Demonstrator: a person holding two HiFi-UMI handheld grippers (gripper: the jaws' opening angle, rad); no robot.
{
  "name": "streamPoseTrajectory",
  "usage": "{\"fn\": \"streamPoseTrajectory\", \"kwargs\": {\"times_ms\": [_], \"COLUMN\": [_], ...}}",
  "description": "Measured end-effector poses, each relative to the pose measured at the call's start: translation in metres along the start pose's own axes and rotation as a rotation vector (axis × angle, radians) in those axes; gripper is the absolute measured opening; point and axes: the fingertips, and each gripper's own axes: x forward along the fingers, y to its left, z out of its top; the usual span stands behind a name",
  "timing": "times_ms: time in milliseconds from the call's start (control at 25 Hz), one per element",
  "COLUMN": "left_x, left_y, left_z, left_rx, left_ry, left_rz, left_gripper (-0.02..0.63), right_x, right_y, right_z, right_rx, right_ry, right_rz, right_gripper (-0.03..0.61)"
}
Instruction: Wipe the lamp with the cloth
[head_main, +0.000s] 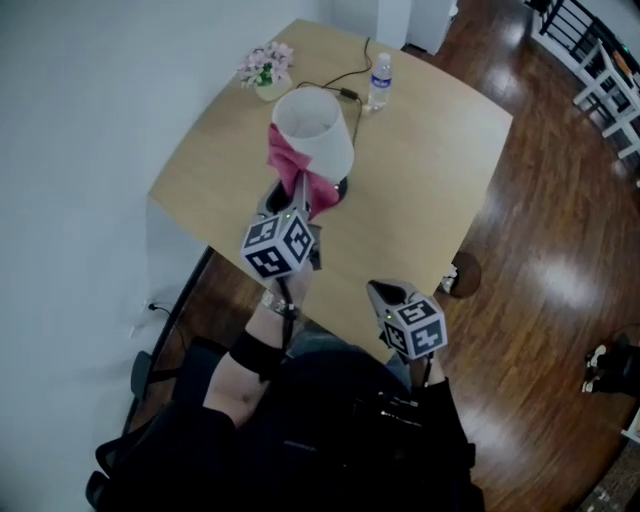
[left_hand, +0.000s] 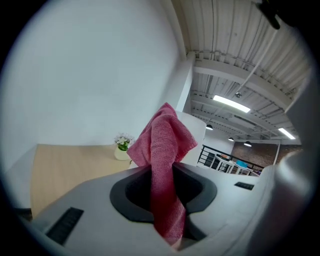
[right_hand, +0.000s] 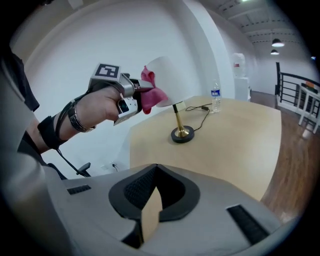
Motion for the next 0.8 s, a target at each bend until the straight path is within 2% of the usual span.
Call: {"fn": "streamPoseTrajectory", "kwargs": {"times_ms": [200, 520, 800], "left_x": [0.001, 0.005, 0.005], "left_y": [0.008, 0.022, 0.031], "left_z": [-0.032, -0.074, -0.099], "left_rx": [-0.02, -0.027, -0.004], "left_ry": [0.048, 0.131, 0.22], "left_rz": [0.093, 0.193, 0.219], "left_gripper": [0.11, 0.11, 0.11], "right_x": [-0.014, -0.018, -0.01], "right_y": [-0.025, -0.046, -0.045], "right_z": [-0.006, -0.011, -0.009], "right_rx": [-0.019, -0.062, -0.088], "right_ry": [0.0, 0.021, 0.046], "right_rz": [0.058, 0.135, 0.192], "right_gripper": [0.005, 0.005, 0.005]}}
